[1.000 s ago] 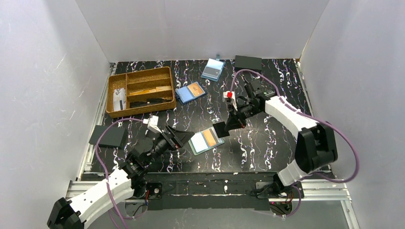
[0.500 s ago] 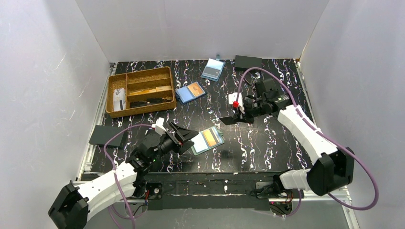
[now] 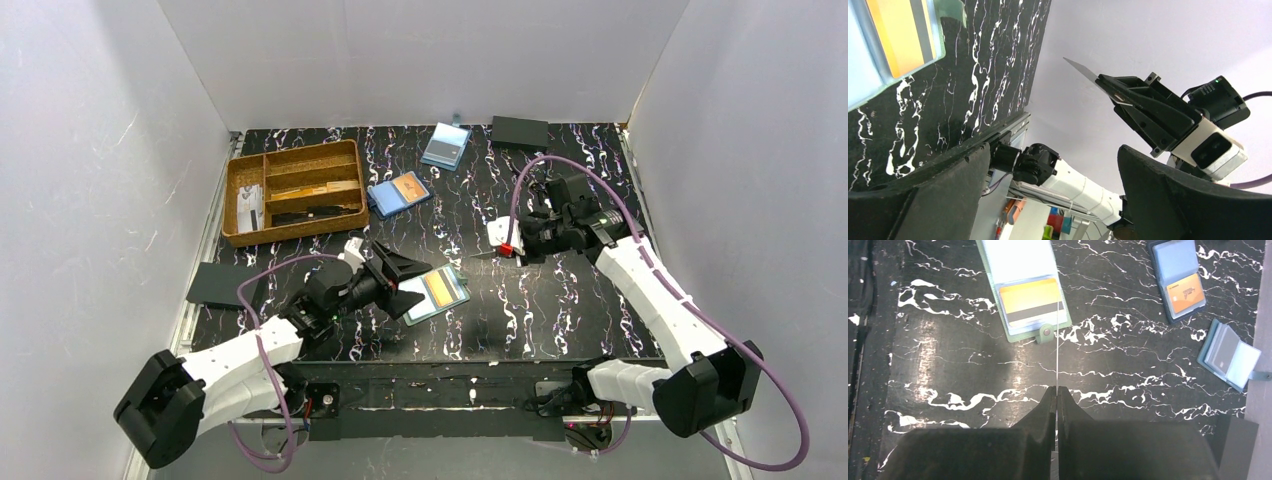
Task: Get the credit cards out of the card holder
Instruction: Remove the credit card from the card holder.
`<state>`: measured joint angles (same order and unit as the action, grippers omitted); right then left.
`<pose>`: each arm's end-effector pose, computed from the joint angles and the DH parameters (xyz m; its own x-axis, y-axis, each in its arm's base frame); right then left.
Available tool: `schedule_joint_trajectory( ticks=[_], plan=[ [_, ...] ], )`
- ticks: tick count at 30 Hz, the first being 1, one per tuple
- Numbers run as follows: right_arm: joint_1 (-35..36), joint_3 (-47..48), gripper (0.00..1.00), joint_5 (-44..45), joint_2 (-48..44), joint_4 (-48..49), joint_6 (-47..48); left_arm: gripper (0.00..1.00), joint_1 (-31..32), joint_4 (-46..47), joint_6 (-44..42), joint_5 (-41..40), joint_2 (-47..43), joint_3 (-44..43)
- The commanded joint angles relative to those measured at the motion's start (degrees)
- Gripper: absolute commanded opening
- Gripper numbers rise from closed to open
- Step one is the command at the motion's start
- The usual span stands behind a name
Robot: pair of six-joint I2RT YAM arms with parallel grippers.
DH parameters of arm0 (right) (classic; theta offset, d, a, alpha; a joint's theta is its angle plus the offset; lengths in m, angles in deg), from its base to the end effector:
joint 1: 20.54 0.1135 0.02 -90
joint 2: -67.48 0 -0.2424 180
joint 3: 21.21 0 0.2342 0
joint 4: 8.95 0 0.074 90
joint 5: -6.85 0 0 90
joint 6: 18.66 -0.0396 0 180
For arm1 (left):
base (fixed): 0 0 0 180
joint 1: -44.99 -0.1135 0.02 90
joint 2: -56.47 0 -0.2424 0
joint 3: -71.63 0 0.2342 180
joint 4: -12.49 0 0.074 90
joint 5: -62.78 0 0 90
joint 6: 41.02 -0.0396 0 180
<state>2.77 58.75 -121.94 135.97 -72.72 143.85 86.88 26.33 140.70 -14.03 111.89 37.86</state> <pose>0.1966 0.1117 0.3026 0.4114 -0.6322 -0.6565 -0.8915 -0.1290 -0.4343 0.1515 -0.1480 0.2114 -0.8150 -0.5763 0.0607 -0.1257 0.0735 -0.9893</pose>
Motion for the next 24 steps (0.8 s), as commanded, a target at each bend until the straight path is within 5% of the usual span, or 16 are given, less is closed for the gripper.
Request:
schedule_joint_trajectory(
  ticks=[1, 24],
  plan=[
    [0.0, -1.3, 0.01, -1.8, -2.5, -1.6, 2.6, 0.98, 1.1, 0.9, 2.0, 3.3, 2.5, -4.1],
    [0.0, -1.2, 0.01, -1.8, -5.2, -3.3, 5.3, 0.98, 7.9, 1.2, 12.4, -3.0, 9.2, -11.5]
  ],
)
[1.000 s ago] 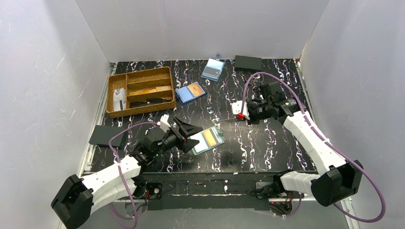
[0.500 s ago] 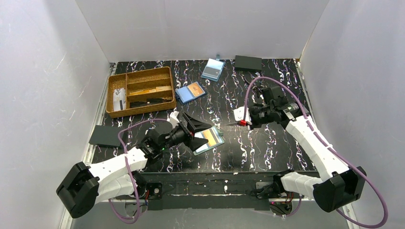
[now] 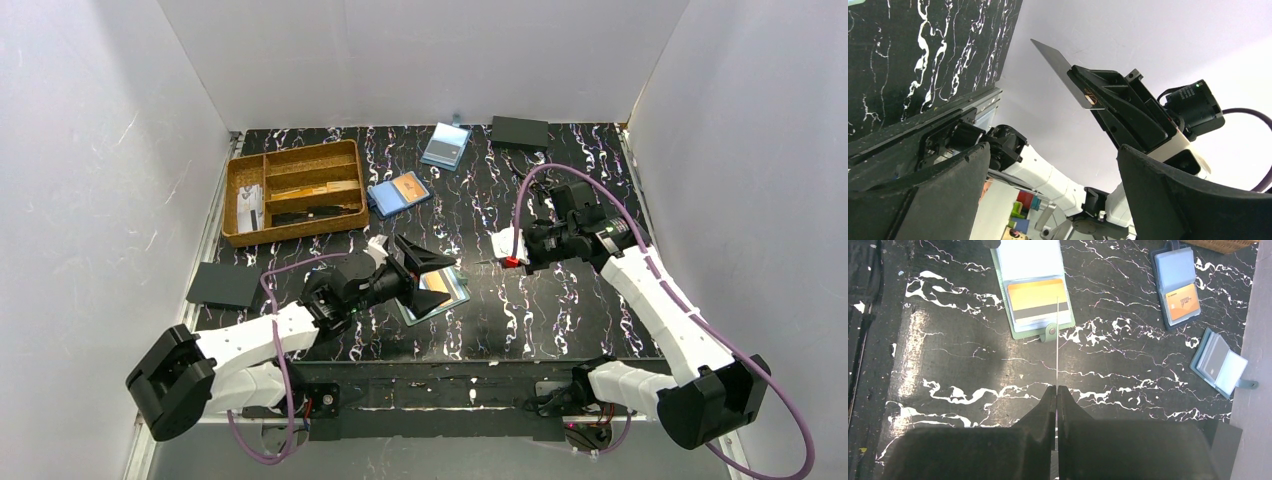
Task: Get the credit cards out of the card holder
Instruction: Remove the credit card from the card holder.
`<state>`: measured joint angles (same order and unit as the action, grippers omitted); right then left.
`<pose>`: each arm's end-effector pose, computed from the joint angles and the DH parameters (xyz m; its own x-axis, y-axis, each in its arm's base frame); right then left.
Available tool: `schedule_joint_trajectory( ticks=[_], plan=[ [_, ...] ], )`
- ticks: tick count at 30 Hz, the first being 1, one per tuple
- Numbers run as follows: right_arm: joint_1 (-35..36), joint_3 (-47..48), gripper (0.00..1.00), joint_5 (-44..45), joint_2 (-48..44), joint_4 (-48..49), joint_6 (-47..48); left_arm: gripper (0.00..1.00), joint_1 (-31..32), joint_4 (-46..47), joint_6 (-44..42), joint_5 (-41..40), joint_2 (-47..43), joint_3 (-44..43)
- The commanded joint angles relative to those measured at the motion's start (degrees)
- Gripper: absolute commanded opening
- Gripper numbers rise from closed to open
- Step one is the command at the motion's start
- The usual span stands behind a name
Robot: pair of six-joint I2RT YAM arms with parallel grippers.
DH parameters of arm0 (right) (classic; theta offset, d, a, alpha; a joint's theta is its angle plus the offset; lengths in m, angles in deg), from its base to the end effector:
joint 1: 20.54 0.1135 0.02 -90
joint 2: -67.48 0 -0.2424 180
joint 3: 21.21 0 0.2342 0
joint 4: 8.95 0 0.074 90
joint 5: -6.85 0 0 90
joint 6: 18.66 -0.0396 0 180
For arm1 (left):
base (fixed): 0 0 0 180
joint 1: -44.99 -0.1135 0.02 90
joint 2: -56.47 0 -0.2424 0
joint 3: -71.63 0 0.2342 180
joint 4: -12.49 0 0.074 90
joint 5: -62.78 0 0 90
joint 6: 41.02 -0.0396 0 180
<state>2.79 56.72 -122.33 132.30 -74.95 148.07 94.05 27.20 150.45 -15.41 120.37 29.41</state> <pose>0.1812 0.1054 0.3025 0.4714 -0.6184 -0.6289 -0.8635 -0.1787 -0.4716 0.1531 -0.1888 0.2310 -0.8393 -0.4964 0.2217 -0.2514 -0.0072 -0.9678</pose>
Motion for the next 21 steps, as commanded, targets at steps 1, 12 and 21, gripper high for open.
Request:
schedule_joint_trajectory(
  ticks=[1, 12, 21],
  plan=[
    [-0.1, 0.9, 0.01, -1.3, -1.6, -1.2, 1.1, 0.98, 0.9, 0.3, 3.0, -1.6, 1.1, -3.4],
    [0.0, 3.6, 0.01, 0.1, -1.7, -2.9, 3.2, 0.98, 3.3, 0.3, 8.4, -4.2, 3.9, -6.3],
    [0.1, 4.1, 0.01, -1.0, -1.0, -2.1, 3.0, 0.98, 4.8, 0.4, 11.0, -5.1, 8.4, -9.7]
  ],
)
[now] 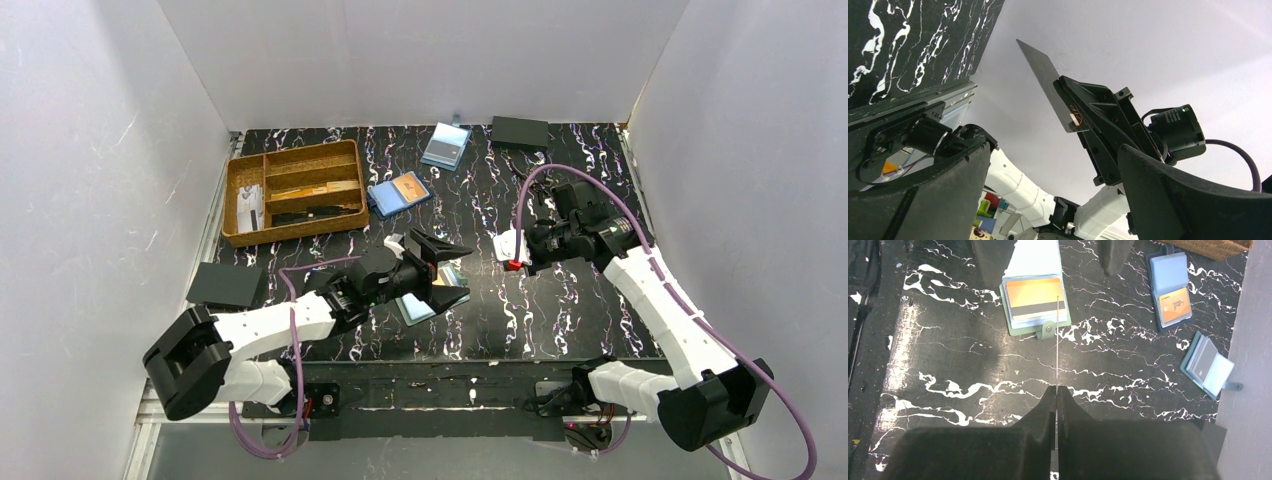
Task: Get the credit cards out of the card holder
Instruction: Remove the credit card from the card holder.
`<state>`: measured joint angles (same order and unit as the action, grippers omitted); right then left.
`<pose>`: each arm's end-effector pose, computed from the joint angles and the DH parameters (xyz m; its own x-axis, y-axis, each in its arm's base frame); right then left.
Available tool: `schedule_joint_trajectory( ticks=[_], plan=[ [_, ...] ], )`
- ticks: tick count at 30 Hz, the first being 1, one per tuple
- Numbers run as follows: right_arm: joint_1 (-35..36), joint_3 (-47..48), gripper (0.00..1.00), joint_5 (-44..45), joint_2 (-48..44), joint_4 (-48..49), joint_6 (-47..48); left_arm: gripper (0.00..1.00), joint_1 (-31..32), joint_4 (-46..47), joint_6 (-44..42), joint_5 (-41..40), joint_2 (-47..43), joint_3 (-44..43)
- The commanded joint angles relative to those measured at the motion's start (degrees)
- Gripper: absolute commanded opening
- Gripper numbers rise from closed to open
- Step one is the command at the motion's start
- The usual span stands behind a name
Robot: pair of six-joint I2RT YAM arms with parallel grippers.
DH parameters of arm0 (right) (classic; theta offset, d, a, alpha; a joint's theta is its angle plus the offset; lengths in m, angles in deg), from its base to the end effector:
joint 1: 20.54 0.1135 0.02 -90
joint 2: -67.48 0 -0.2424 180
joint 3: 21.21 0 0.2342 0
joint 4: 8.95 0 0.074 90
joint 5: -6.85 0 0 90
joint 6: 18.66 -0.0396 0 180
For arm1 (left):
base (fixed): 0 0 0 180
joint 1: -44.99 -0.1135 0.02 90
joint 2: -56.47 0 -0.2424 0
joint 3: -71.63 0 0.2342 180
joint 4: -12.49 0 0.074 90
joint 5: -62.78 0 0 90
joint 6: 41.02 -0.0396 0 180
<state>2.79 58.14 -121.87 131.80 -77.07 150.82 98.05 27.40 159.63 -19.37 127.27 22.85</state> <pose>0.1776 0.1036 0.3088 0.5089 -0.6159 -0.6014 -0.8413 -0.2077 -0.4991 0.1578 -0.2189 0.2406 -0.7909 -0.4906 0.3658 -0.3776 -0.0792 -0.9226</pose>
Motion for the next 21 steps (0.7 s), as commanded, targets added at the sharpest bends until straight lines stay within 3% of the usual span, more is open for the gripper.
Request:
schedule_joint_trajectory(
  ticks=[1, 4, 7, 13, 19, 21],
  plan=[
    [0.2, 2.6, 0.01, -1.9, -0.4, 0.2, 0.1, 0.98, 1.0, 0.2, 2.2, -1.2, 2.1, -3.4],
    [0.6, 2.3, 0.01, -2.9, -0.1, 0.7, -0.3, 0.92, 1.6, 0.5, 3.0, -1.7, 4.1, -5.0],
    [0.8, 2.2, 0.01, -2.9, -0.1, 1.1, -0.5, 0.80, 2.1, 1.0, 3.3, -1.9, 5.9, -6.6],
    [1.1, 1.0, 0.01, -2.8, -0.5, 1.2, -0.5, 0.43, 2.4, 3.3, 3.0, -2.2, 8.5, -7.8],
    [1.2, -0.3, 0.03, -3.6, -1.1, 0.2, 1.0, 0.00, 2.5, 6.9, 3.1, -1.2, 11.1, -7.7],
    [1.2, -0.4, 0.05, -4.2, -1.3, -0.9, 2.1, 0.00, 2.5, 8.3, 3.1, -1.0, 11.7, -7.3]
  ],
)
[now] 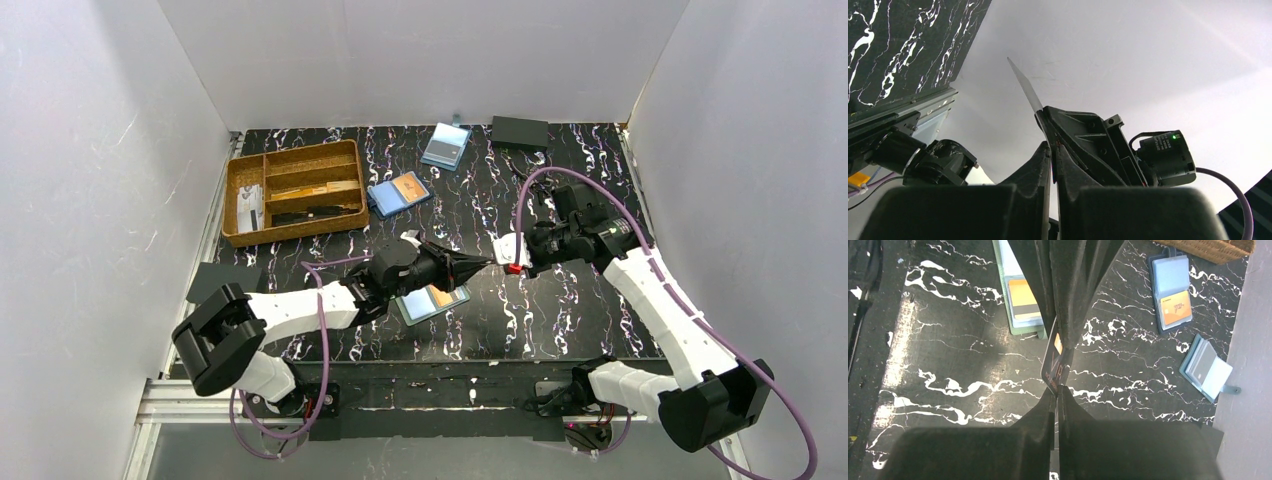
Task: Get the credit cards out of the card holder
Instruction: Remove the credit card from the card holder, then place the credit card in the storage box.
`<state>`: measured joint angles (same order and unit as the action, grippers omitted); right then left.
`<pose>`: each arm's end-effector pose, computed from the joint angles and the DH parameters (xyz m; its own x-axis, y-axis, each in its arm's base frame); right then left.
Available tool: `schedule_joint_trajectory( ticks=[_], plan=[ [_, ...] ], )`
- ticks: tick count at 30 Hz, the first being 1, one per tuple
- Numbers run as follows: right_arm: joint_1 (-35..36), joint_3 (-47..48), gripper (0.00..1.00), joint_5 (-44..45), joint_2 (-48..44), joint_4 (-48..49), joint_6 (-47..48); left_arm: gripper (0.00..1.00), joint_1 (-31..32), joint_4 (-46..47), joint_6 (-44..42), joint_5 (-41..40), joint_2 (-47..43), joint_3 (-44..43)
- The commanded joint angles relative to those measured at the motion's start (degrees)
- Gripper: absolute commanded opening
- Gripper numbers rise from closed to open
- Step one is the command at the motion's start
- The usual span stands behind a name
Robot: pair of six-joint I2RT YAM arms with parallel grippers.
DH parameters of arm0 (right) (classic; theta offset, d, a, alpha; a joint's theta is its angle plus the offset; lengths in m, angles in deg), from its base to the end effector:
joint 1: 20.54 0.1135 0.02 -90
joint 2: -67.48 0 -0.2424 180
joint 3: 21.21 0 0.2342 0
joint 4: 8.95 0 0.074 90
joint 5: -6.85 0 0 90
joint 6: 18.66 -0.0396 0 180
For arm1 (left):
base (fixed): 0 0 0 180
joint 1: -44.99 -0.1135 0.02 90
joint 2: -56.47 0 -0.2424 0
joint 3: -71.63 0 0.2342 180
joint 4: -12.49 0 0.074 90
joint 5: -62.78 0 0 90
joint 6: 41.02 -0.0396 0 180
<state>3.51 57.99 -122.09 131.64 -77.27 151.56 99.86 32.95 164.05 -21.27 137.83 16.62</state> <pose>0.1754 0.1055 0.3084 0.5262 -0.6045 -0.5980 -0.8335 -0.2273 -0.5036 0.1729 -0.2528 0.2376 -0.7655 -0.4776 0.4311 -0.4233 -0.1308 -0.8965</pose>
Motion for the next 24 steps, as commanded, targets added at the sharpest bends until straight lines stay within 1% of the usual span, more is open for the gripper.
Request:
schedule_joint_trajectory(
  ticks=[1, 3, 4, 5, 6, 7, 9, 10, 12, 14, 18, 21, 24],
  plan=[
    [0.6, -0.2, 0.07, -4.4, -1.2, -1.4, 2.3, 0.00, 0.7, 3.3, -1.5, 0.9, 1.4, -0.9],
    [0.5, -0.4, 0.15, -5.3, -1.4, -3.0, 4.3, 0.00, 0.7, 4.5, -2.1, 0.7, 1.4, -0.2],
    [0.6, -0.5, 0.21, -5.8, -1.5, -3.8, 4.9, 0.00, 0.7, 5.3, -2.7, 0.5, 1.4, 0.3],
    [0.5, -0.5, 0.35, -6.2, -1.7, -4.3, 5.2, 0.00, 0.7, 6.3, -3.4, 0.1, 1.3, 0.9],
    [0.5, -0.7, 0.52, -6.5, -1.9, -4.6, 5.2, 0.00, 0.7, 7.2, -4.5, -0.4, 1.0, 1.6],
    [0.5, -0.8, 0.65, -6.6, -2.2, -4.7, 4.8, 0.00, 0.6, 8.0, -6.0, -0.9, 0.6, 2.6],
    [0.4, -0.7, 0.96, -6.7, -2.8, -4.7, 2.3, 0.00, 0.5, 8.6, -9.9, -2.2, -0.8, 4.8],
    [0.4, -0.7, 0.98, -6.7, -3.1, -4.6, 0.5, 0.00, 0.3, 8.7, -13.2, -2.5, -1.8, 5.8],
    [0.4, -0.8, 0.98, -6.6, -3.9, -3.8, -3.9, 0.00, -0.2, 8.6, -19.1, -2.9, -4.5, 8.5],
    [0.3, -1.6, 0.98, -6.8, -5.0, -0.7, -10.0, 0.00, -0.5, 8.8, -26.9, -2.6, -7.6, 11.7],
    [-2.2, -4.4, 0.98, -11.4, -6.3, 1.7, -15.8, 0.00, -0.8, 7.8, -50.1, -1.0, -17.5, 17.1],
    [-4.6, -8.4, 0.98, -15.0, -6.6, 7.1, -22.1, 0.00, -0.9, 5.1, -62.8, 1.0, -26.0, 20.6],
    [-7.2, -13.2, 0.98, -17.7, -6.4, 15.4, -30.2, 0.00, -1.0, 1.9, -73.4, 3.0, -34.3, 23.1]
  ],
)
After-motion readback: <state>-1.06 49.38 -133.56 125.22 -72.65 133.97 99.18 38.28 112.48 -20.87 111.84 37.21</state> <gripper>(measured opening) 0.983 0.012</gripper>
